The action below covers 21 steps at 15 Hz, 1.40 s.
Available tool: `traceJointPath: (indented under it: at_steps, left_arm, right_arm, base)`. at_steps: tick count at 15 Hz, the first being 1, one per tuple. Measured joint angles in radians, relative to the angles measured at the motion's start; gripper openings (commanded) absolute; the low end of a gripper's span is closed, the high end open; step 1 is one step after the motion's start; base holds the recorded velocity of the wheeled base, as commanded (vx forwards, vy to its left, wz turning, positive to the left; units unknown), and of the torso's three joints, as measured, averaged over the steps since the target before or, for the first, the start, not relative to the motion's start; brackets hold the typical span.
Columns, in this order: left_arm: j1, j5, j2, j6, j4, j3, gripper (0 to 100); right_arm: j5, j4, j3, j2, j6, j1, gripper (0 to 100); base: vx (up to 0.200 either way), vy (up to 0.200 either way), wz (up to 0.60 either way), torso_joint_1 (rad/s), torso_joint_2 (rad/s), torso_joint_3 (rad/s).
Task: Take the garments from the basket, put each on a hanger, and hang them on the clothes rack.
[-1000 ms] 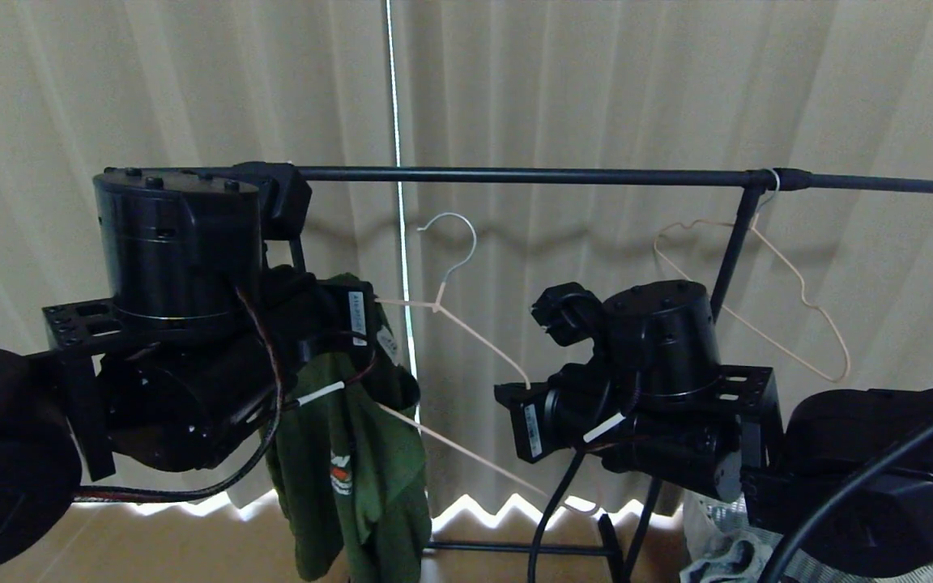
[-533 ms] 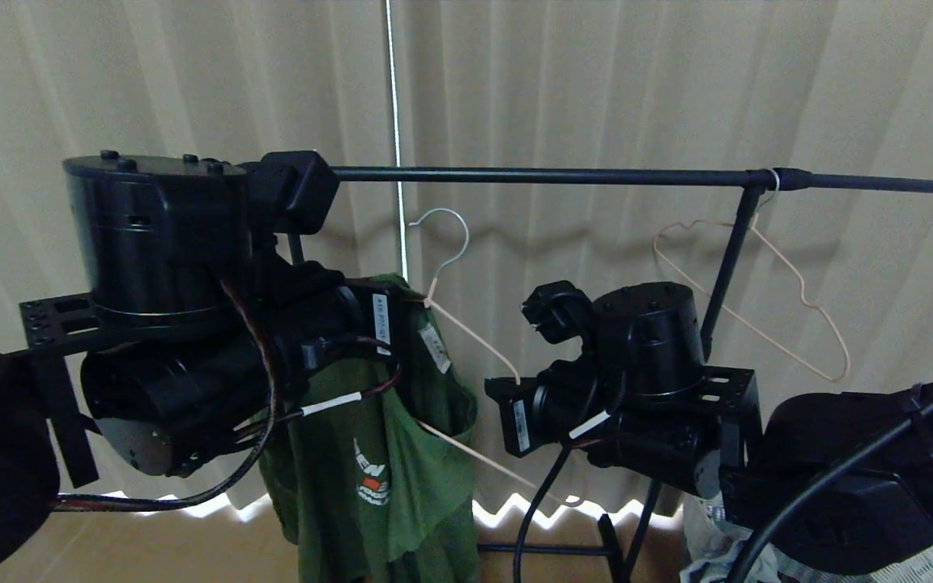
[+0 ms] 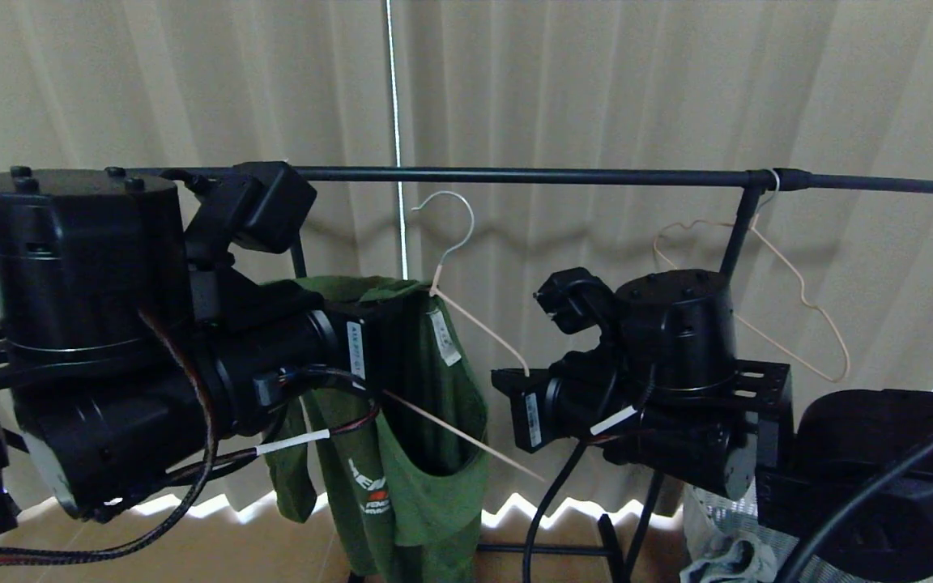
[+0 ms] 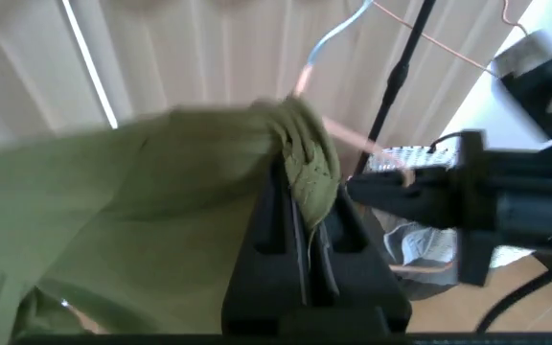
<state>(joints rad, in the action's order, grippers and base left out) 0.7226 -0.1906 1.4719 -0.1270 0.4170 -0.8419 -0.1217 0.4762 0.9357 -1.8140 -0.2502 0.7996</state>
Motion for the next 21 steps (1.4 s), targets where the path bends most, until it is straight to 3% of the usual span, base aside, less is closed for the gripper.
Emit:
traceJointPath:
  at_steps: [1,5,10,16,20,21]
  left_arm:
    - [0.000,0.000,-0.007,0.000,-0.007,0.003,100]
    - [0.002,0.001,-0.027,0.008,-0.023,0.006,100]
    - [-0.030,0.001,-0.046,0.077,-0.023,0.006,100]
    - [-0.136,0.001,-0.068,0.256,-0.001,0.064,100]
    - [-0.173,0.111,-0.066,0.345,0.239,0.143,100]
    - [-0.180,0.139,-0.063,0.408,0.259,0.159,100]
  right_arm:
    - [0.000,0.001,-0.008,0.017,0.007,0.000,0]
    - [0.000,0.002,-0.030,0.076,0.015,-0.001,0]
    - [0.001,0.003,-0.088,0.148,0.060,-0.044,0]
    - [0.009,0.002,-0.203,0.246,0.205,-0.173,0]
    - [0.015,0.003,-0.260,0.277,0.237,-0.197,0]
    - [0.033,0.005,-0.263,0.281,0.269,-0.198,0]
  base:
    - [0.000,0.000,0.00,0.000,0.00,0.000]
    - [0.000,0.000,0.00,0.000,0.00,0.000]
    - [0.000,0.000,0.00,0.000,0.00,0.000]
    - [0.000,0.000,0.00,0.000,0.00,0.000]
    - [0.000,0.000,0.00,0.000,0.00,0.000]
    - [0.000,0.000,0.00,0.000,0.00,0.000]
